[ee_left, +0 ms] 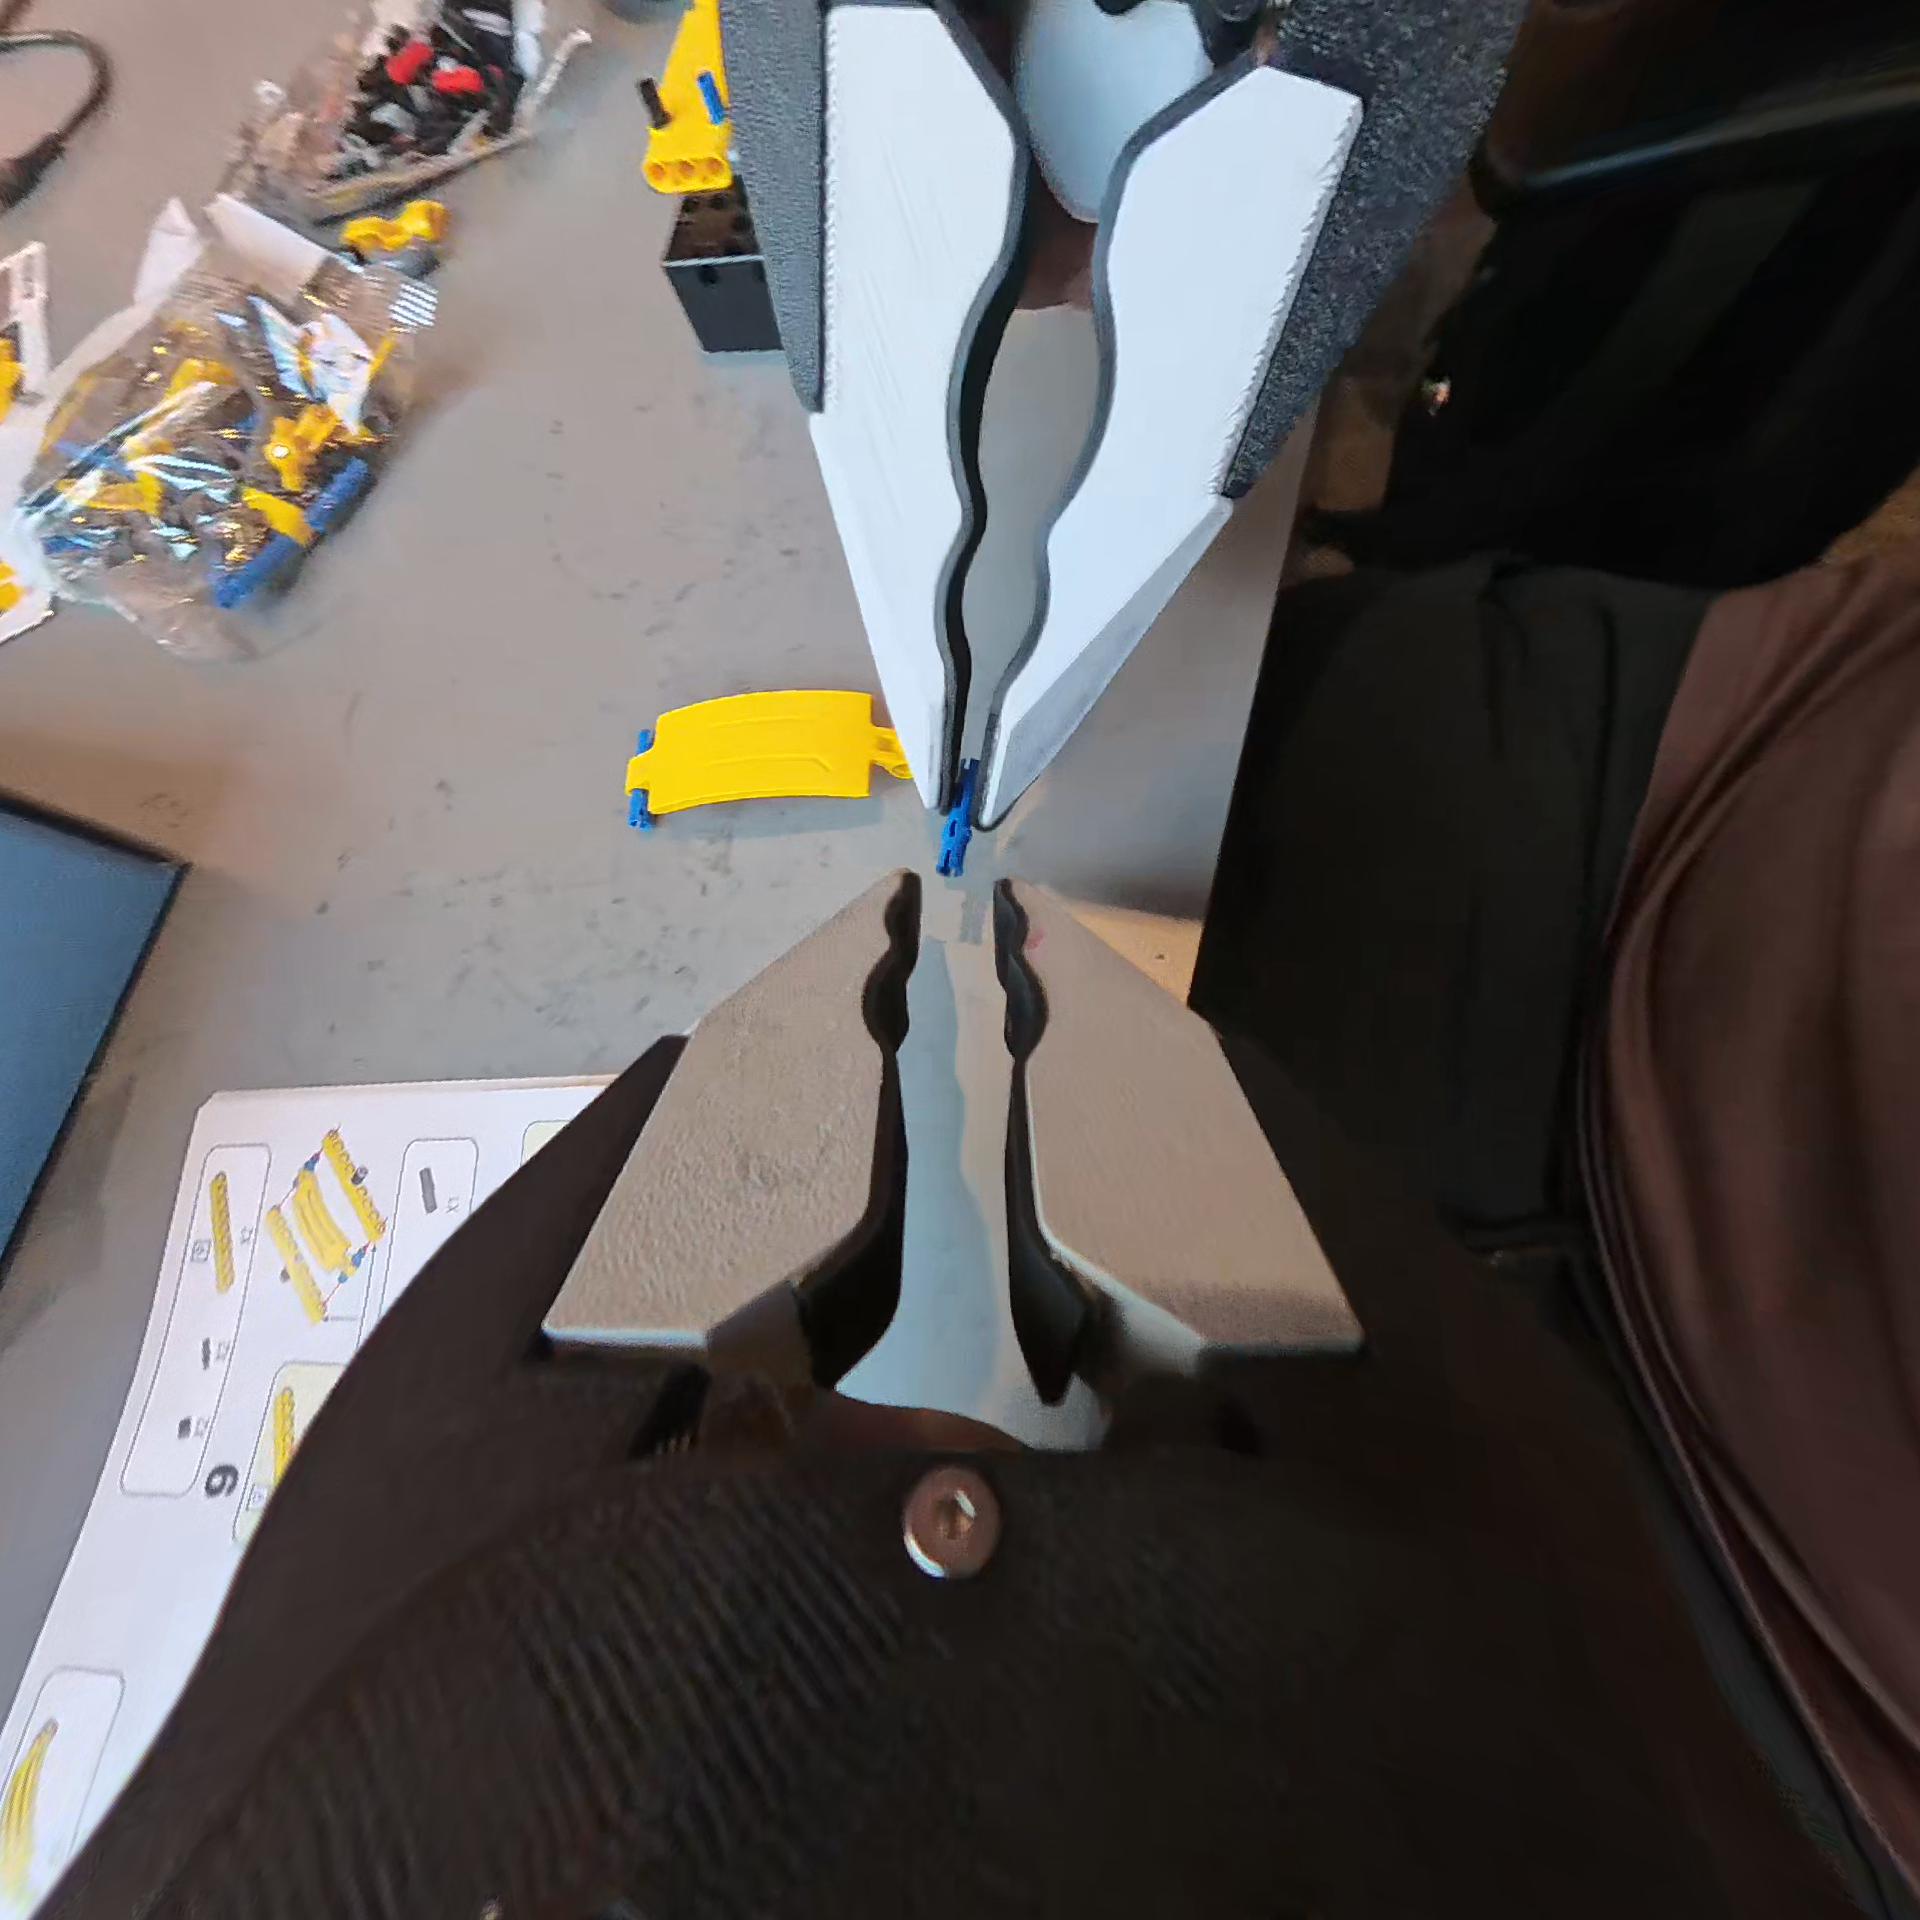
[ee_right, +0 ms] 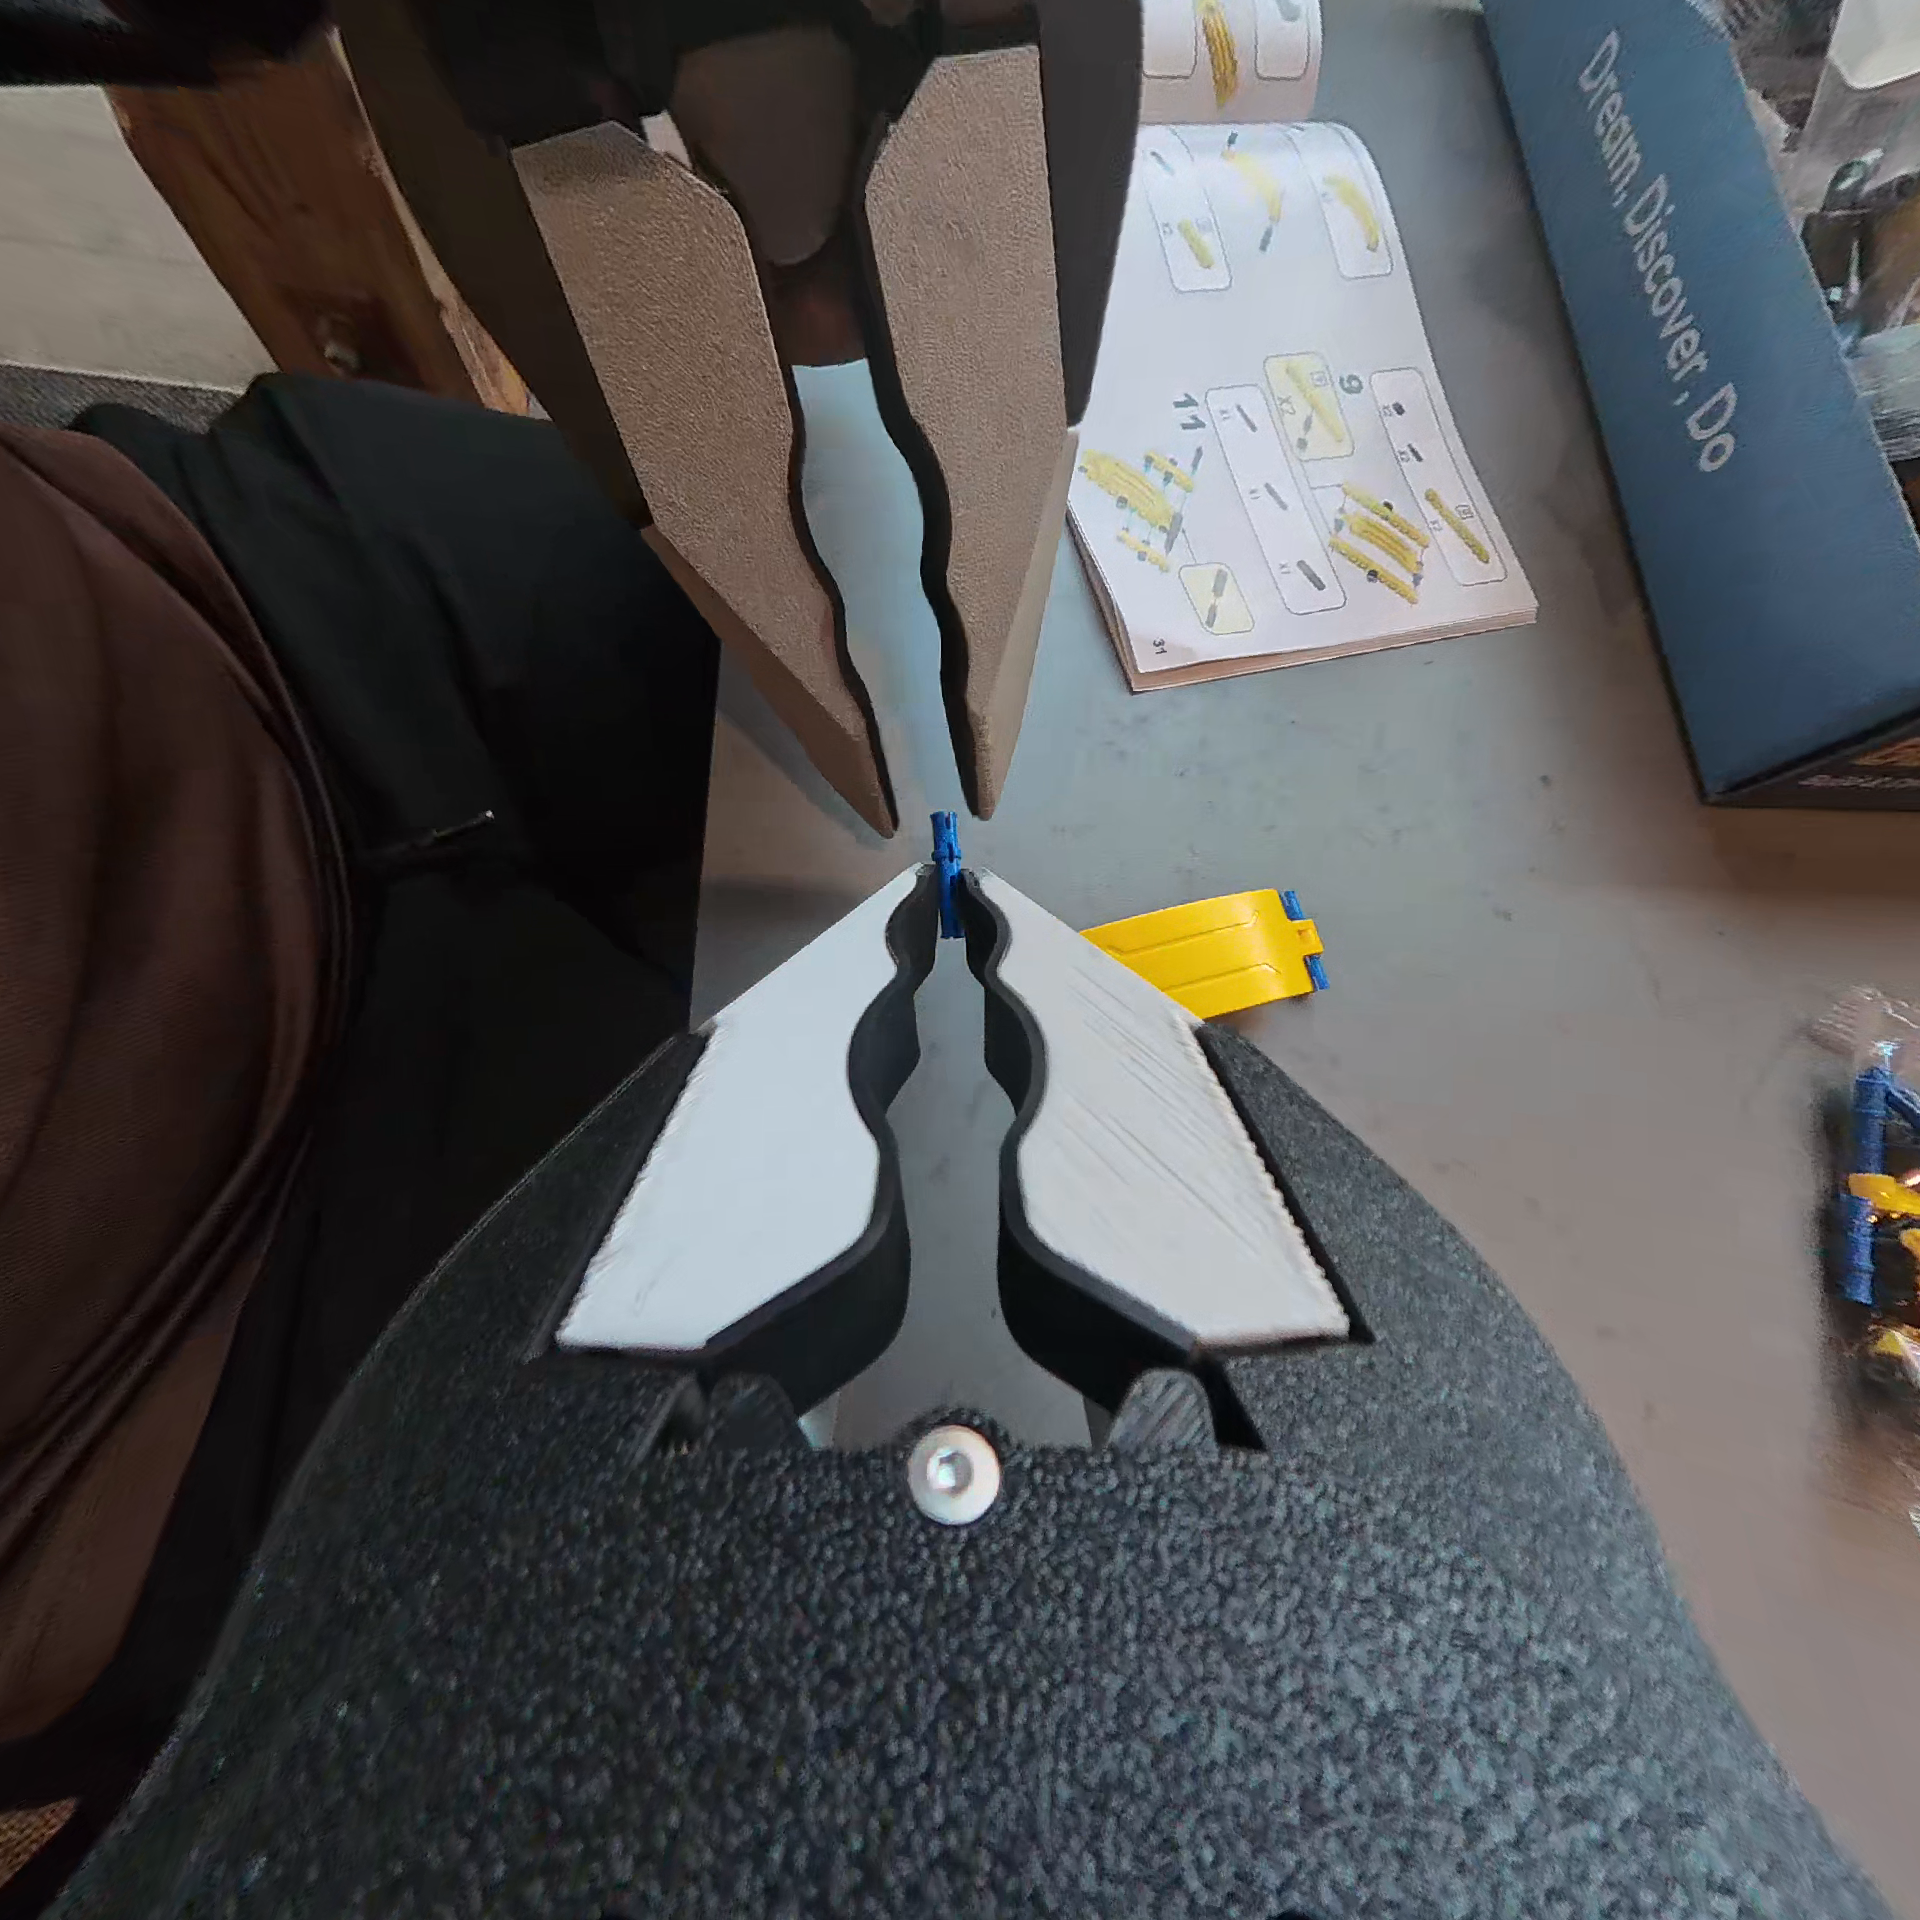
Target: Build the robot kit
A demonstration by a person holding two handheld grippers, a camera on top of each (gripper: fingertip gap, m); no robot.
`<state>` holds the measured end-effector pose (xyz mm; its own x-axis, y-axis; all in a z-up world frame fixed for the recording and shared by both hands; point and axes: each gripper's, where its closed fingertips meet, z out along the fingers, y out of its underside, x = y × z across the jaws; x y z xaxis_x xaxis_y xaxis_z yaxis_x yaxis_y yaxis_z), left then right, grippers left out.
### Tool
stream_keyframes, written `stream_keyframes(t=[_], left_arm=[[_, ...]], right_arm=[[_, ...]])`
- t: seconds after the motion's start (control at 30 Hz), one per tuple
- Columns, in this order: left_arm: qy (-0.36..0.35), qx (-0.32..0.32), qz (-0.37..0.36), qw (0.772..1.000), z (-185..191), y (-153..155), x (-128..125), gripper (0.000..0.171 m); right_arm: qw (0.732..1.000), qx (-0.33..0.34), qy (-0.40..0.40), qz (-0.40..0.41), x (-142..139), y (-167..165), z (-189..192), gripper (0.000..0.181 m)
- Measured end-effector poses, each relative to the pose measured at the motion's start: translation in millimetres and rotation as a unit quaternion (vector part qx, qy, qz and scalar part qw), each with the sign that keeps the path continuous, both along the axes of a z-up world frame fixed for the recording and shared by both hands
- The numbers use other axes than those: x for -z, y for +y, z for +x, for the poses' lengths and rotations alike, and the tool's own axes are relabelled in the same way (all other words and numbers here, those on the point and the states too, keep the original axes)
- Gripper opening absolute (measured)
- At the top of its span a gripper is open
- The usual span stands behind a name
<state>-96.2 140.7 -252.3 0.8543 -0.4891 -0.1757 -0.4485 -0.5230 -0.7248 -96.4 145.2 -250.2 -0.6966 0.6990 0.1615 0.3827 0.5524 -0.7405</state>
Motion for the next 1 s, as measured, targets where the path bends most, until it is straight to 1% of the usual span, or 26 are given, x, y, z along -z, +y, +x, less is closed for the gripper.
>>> stream_keyframes(t=[0.07,0.13,0.2,0.37,0.43,0.5,0.6,0.7,0.83,0.9,1.0], left_arm=[[0.0,0.011,-0.004,1.0,2,1,1,0.01],[0.006,0.013,-0.006,1.0,2,4,3,0.004],[0.011,0.015,-0.008,1.0,3,6,7,0.002],[0.023,0.022,-0.015,0.999,6,7,15,0.002],[0.024,0.011,-0.02,0.999,4,8,18,0.001],[0.017,-0.002,-0.026,1.0,3,9,18,0.001],[0.02,-0.016,-0.032,0.999,-1,9,18,0.001],[0.035,-0.026,-0.04,0.998,-8,11,18,0.001],[0.031,-0.029,-0.059,0.997,-11,14,19,0.001],[0.034,-0.034,-0.064,0.997,-11,15,19,0.001],[0.041,-0.039,-0.06,0.997,-10,18,19,0.001]], right_arm=[[1.0,-0.001,-0.005,-0.004,2,-1,1,0.004],[1.0,-0.002,-0.007,-0.006,5,-1,1,0.004],[1.0,-0.003,-0.008,-0.005,6,-1,1,0.004],[1.0,-0.002,-0.017,-0.003,11,0,3,0.004],[1.0,0.007,-0.016,0.006,13,2,2,0.005],[0.999,0.017,-0.01,0.025,12,9,3,0.012],[0.999,0.027,0.005,0.029,2,20,7,0.014],[0.998,0.061,0.014,0.022,-7,37,3,0.015],[0.994,0.103,-0.04,0.003,3,47,5,0.013],[0.991,0.121,-0.059,-0.015,7,47,7,0.013],[0.983,0.159,-0.071,-0.052,4,46,5,0.014]])
